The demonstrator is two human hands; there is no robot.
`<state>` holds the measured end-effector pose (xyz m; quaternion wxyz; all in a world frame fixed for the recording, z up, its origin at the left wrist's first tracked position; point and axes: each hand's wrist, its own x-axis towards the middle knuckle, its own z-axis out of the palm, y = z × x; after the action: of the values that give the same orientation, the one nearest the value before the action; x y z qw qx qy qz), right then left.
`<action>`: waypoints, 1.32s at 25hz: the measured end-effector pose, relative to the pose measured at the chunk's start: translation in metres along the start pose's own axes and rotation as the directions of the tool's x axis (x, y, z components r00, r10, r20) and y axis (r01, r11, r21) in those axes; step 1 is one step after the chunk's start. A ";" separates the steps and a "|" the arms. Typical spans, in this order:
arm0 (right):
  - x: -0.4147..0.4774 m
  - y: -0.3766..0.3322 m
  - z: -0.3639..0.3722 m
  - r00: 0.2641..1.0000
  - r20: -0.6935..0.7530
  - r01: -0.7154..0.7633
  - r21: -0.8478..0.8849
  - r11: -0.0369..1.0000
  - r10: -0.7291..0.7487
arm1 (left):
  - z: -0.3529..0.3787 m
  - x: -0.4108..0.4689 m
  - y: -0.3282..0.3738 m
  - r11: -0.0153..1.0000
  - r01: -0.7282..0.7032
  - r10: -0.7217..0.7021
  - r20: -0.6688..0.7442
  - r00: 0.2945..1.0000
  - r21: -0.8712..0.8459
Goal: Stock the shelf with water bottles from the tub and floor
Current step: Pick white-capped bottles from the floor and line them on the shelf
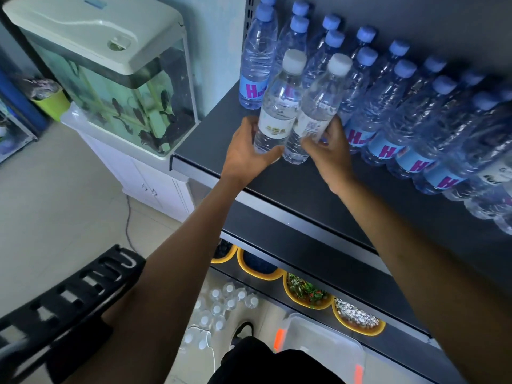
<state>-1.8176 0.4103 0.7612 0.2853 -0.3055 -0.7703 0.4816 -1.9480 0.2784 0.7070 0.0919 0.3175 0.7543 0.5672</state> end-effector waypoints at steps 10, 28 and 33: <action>-0.009 0.015 0.029 1.000 -0.010 -0.009 0.082 0.997 0.010 | -0.004 -0.002 0.006 0.997 0.067 -0.069 -0.083 0.994 -0.032; -0.004 0.042 0.049 0.983 -0.160 0.087 -0.027 0.996 -0.090 | -0.004 -0.004 0.005 0.997 -0.014 0.004 -0.123 0.992 -0.076; -0.003 0.040 0.049 0.981 -0.161 0.108 -0.035 0.994 -0.112 | -0.006 -0.001 0.006 0.993 0.043 -0.055 -0.110 0.992 -0.111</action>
<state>-1.8439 0.3935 0.7058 0.3695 -0.3046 -0.7661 0.4286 -1.9480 0.2739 0.7146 0.0803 0.2609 0.7342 0.6217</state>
